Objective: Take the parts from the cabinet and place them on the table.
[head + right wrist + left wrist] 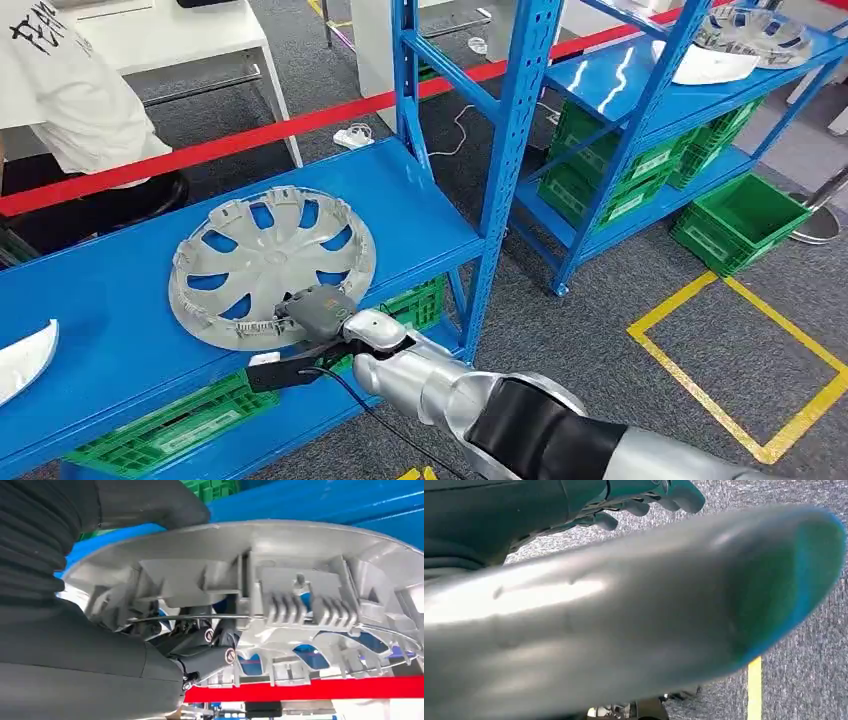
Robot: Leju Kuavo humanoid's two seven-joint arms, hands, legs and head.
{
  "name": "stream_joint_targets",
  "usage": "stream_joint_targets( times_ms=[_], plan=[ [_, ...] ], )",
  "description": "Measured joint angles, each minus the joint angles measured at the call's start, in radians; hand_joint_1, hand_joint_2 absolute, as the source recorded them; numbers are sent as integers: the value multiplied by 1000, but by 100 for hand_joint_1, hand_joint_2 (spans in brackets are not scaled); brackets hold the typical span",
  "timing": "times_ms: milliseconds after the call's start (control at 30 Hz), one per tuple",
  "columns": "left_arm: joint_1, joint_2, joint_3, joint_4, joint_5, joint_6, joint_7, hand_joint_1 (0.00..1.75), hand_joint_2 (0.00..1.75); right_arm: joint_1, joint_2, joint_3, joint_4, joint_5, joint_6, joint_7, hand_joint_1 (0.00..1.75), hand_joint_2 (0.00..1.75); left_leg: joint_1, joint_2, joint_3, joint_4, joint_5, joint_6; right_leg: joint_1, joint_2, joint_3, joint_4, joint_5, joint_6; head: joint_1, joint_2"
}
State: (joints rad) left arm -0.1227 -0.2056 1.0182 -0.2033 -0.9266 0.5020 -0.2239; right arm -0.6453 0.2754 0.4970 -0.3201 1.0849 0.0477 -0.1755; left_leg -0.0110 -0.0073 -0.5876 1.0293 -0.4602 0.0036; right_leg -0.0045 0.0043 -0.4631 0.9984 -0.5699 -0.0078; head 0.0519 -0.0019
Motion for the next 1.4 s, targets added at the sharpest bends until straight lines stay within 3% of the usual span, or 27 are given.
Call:
stream_joint_targets(
  times_ms=[267,300,467,667,1000,1133,1300,1400],
  plan=[
    [-1,0,0,0,-6,5,6,0,0,-7,0,0,0,2,1,3,175,175,0,1,1,0,0,0,0,0,0,0,0,0,0,0],
    [-1,0,0,0,-10,9,11,0,175,-8,0,0,0,2,2,2,175,175,0,1,1,0,0,0,0,0,0,0,0,0,0,0],
    [0,0,-12,0,-51,16,71,0,175,-9,0,0,0,11,3,2,175,175,0,1,1,0,0,-1,0,0,1,0,0,0,0,0],
    [0,1,-16,0,-52,81,79,0,175,-9,0,3,0,31,2,18,175,175,0,1,1,0,0,-1,0,0,0,0,0,0,0,0],
    [0,2,-18,0,-65,54,87,0,175,-10,-2,10,0,33,-24,17,175,175,0,1,1,0,0,-1,0,0,0,0,0,0,0,0],
    [3,2,-27,0,-72,53,82,0,175,-10,-6,10,0,34,-76,19,175,175,0,1,1,0,0,-1,0,0,0,0,0,0,0,0],
    [13,2,-35,0,-84,37,69,0,175,-7,-13,10,-16,86,-218,45,175,175,0,1,0,0,0,-1,0,0,0,0,0,0,0,0],
    [17,2,-43,0,-83,4,58,0,175,-3,-20,10,-38,80,-274,-8,175,175,0,1,0,0,0,-1,0,0,-1,0,0,0,0,0]
  ],
)
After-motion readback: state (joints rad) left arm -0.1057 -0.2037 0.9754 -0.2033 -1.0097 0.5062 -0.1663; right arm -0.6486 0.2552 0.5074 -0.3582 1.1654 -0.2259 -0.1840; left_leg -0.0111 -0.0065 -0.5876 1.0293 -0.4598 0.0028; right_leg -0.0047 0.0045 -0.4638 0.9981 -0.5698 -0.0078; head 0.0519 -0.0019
